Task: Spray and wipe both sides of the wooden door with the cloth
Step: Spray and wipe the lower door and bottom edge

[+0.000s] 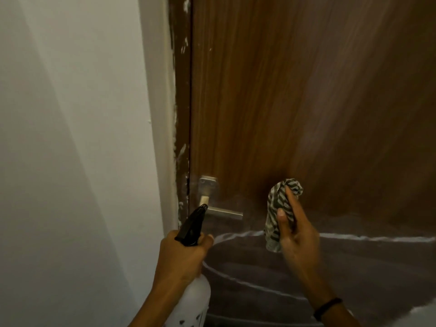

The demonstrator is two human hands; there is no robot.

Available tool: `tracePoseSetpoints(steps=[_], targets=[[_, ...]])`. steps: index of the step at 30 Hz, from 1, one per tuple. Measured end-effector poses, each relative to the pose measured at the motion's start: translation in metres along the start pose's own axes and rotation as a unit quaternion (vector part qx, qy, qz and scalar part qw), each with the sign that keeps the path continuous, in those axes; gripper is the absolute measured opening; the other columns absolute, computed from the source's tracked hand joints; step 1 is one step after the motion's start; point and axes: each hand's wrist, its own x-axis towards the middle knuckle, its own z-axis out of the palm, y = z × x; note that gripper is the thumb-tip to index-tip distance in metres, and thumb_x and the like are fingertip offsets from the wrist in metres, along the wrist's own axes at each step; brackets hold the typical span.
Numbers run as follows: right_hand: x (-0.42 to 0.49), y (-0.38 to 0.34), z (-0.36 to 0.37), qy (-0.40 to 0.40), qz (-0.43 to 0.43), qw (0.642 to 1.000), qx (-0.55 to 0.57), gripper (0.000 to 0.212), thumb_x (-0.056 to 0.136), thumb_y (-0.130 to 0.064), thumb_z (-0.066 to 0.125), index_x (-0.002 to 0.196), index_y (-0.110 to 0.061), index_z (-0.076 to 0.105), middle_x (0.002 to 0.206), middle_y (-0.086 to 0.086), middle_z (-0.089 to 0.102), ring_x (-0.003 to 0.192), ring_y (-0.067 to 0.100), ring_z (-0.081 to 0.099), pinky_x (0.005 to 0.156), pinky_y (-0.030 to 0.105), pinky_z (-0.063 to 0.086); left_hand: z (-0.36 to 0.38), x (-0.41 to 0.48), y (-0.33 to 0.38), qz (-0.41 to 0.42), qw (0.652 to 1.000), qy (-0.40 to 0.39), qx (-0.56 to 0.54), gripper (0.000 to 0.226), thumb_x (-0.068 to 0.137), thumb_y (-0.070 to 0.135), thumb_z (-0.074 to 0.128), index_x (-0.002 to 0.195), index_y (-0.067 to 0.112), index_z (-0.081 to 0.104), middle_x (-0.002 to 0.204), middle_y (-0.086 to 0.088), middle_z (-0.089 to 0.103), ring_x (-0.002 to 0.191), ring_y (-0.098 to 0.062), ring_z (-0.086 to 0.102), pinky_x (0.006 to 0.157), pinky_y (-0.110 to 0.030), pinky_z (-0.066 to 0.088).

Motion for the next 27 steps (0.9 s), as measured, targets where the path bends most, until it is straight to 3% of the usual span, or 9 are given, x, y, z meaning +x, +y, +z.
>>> tracePoseSetpoints(steps=[3, 5, 8, 10, 13, 16, 21, 25, 27], targets=[[0.006, 0.009, 0.014, 0.004, -0.125, 0.990, -0.066, 0.047, 0.105, -0.009, 0.051, 0.149, -0.023, 0.046, 0.155, -0.013, 0.043, 0.146, 0.008, 0.037, 0.117, 0.023, 0.033, -0.006, 0.007, -0.005, 0.002, 1.000, -0.009, 0.016, 0.035, 0.086, 0.010, 0.077, 0.058, 0.012, 0.056, 0.043, 0.003, 0.054, 0.040, -0.006, 0.053, 0.049, -0.019, 0.047], [0.023, 0.013, 0.023, -0.049, -0.228, 0.960, -0.152, 0.056, 0.098, -0.002, 0.052, 0.153, -0.012, 0.041, 0.164, 0.006, 0.029, 0.153, 0.022, 0.024, 0.123, 0.029, 0.025, -0.012, 0.011, -0.006, 0.001, 1.000, -0.015, 0.013, 0.035, 0.087, 0.011, 0.077, 0.059, 0.011, 0.055, 0.043, 0.003, 0.053, 0.041, -0.007, 0.052, 0.055, -0.024, 0.047], [0.060, 0.017, 0.037, -0.114, -0.335, 0.864, -0.360, 0.057, 0.100, -0.022, 0.049, 0.156, -0.018, 0.034, 0.170, 0.006, 0.008, 0.156, 0.028, 0.007, 0.124, 0.047, 0.017, -0.019, 0.015, -0.008, 0.012, 1.000, -0.023, 0.009, 0.030, 0.088, 0.012, 0.077, 0.065, 0.006, 0.058, 0.044, 0.002, 0.053, 0.038, -0.007, 0.051, 0.049, -0.018, 0.047], [0.073, 0.024, 0.047, -0.095, -0.365, 0.798, -0.470, 0.057, 0.102, -0.033, 0.049, 0.156, -0.023, 0.035, 0.170, 0.004, 0.003, 0.155, 0.026, 0.013, 0.123, 0.048, 0.008, -0.023, 0.015, -0.009, 0.026, 0.999, -0.028, 0.010, 0.024, 0.088, 0.011, 0.076, 0.071, 0.003, 0.062, 0.043, 0.001, 0.054, 0.036, -0.008, 0.052, 0.045, -0.014, 0.046], [0.078, 0.039, 0.054, -0.054, -0.415, 0.746, -0.517, 0.060, 0.102, -0.041, 0.049, 0.158, -0.026, 0.031, 0.170, 0.003, 0.005, 0.151, 0.025, 0.021, 0.122, 0.047, 0.006, -0.030, 0.018, -0.012, 0.044, 0.998, -0.045, 0.026, 0.021, 0.088, 0.011, 0.076, 0.072, 0.005, 0.063, 0.044, 0.000, 0.057, 0.038, -0.008, 0.055, 0.046, -0.011, 0.045], [0.080, 0.059, 0.058, -0.062, -0.475, 0.691, -0.541, 0.077, 0.096, -0.038, 0.051, 0.162, -0.024, 0.013, 0.170, 0.000, 0.006, 0.150, 0.023, 0.020, 0.118, 0.047, 0.012, -0.033, 0.025, -0.020, 0.046, 0.997, -0.054, 0.025, 0.024, 0.087, 0.007, 0.076, 0.068, 0.006, 0.061, 0.047, -0.002, 0.058, 0.037, -0.012, 0.054, 0.047, -0.015, 0.047], [0.059, 0.087, 0.073, -0.119, -0.508, 0.696, -0.493, 0.053, 0.102, -0.033, 0.037, 0.155, -0.025, 0.037, 0.164, 0.002, 0.031, 0.143, 0.020, 0.036, 0.111, 0.043, 0.025, -0.028, 0.034, -0.029, 0.057, 0.997, -0.045, 0.035, 0.026, 0.087, 0.008, 0.076, 0.066, 0.008, 0.061, 0.048, 0.000, 0.058, 0.040, -0.011, 0.056, 0.049, -0.014, 0.047], [0.041, 0.108, 0.076, -0.188, -0.504, 0.678, -0.501, 0.062, 0.084, -0.019, 0.059, 0.144, -0.015, 0.041, 0.131, 0.004, 0.068, 0.108, 0.023, 0.069, 0.103, 0.041, 0.033, -0.029, 0.036, -0.033, 0.042, 0.998, -0.040, 0.013, 0.025, 0.086, 0.007, 0.078, 0.068, 0.003, 0.061, 0.048, -0.002, 0.056, 0.038, -0.010, 0.052, 0.047, -0.017, 0.045], [0.030, 0.113, 0.081, -0.245, -0.454, 0.683, -0.517, 0.083, 0.067, -0.017, 0.084, 0.140, -0.012, 0.046, 0.130, 0.006, 0.068, 0.104, 0.024, 0.071, 0.102, 0.042, 0.043, -0.030, 0.033, -0.031, 0.033, 0.998, -0.042, 0.014, 0.025, 0.086, 0.007, 0.078, 0.068, 0.003, 0.062, 0.049, -0.002, 0.056, 0.038, -0.010, 0.052, 0.047, -0.018, 0.046]])
